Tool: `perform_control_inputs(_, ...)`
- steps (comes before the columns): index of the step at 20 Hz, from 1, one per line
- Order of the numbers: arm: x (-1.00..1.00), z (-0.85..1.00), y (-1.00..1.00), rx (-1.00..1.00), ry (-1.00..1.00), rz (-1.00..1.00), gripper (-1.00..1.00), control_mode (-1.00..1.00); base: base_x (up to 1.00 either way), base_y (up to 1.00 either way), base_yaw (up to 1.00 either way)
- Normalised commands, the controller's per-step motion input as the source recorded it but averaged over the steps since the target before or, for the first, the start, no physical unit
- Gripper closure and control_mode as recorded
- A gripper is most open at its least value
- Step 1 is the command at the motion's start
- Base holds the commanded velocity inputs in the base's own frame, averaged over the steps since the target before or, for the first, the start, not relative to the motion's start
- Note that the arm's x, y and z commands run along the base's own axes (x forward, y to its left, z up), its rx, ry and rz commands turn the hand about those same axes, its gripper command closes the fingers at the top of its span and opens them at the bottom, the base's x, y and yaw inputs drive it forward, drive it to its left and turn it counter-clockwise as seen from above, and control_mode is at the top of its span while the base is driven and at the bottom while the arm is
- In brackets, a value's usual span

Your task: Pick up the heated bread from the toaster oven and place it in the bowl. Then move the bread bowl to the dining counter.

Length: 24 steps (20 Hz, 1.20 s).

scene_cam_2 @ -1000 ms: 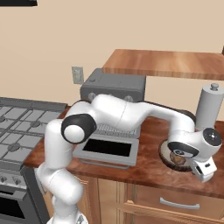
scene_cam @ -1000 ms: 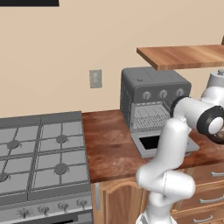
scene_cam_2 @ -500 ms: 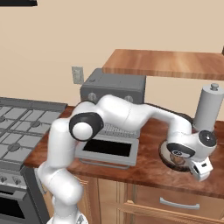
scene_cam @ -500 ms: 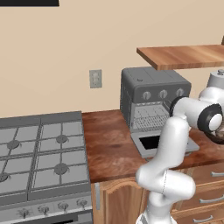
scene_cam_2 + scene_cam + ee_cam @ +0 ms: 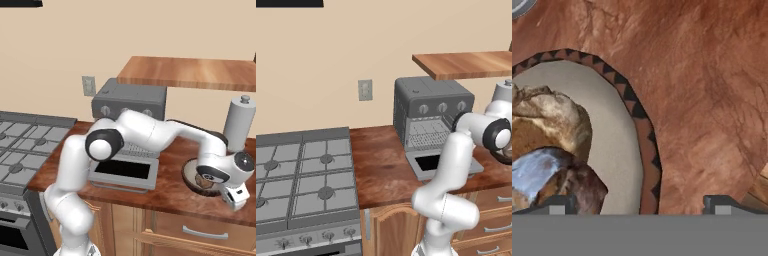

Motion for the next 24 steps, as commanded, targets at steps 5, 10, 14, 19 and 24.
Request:
perform_control_inputs(5,0.0,0.03,-0.25,0.05,0.0,-0.07,-1.0,-1.0,0.0,0.0,0.0)
perform_control_inputs(10,0.12,-0.21,-0.17,0.01,0.0,-0.05,-1.0,-1.0,0.0,0.0,0.0)
perform_control_inputs(14,0.28,-0.35,-0.15,0.0,0.0,-0.01,-1.0,-1.0,0.0,0.0,0.0)
perform_control_inputs(19,0.61,-0.25,0.0,0.0,0.0,-0.02,-1.0,-1.0,0.0,0.0,0.0)
perform_control_inputs(24,0.43,-0.19,0.02,0.01,0.01,0.0,1.0,-1.0,0.0,0.0,0.0)
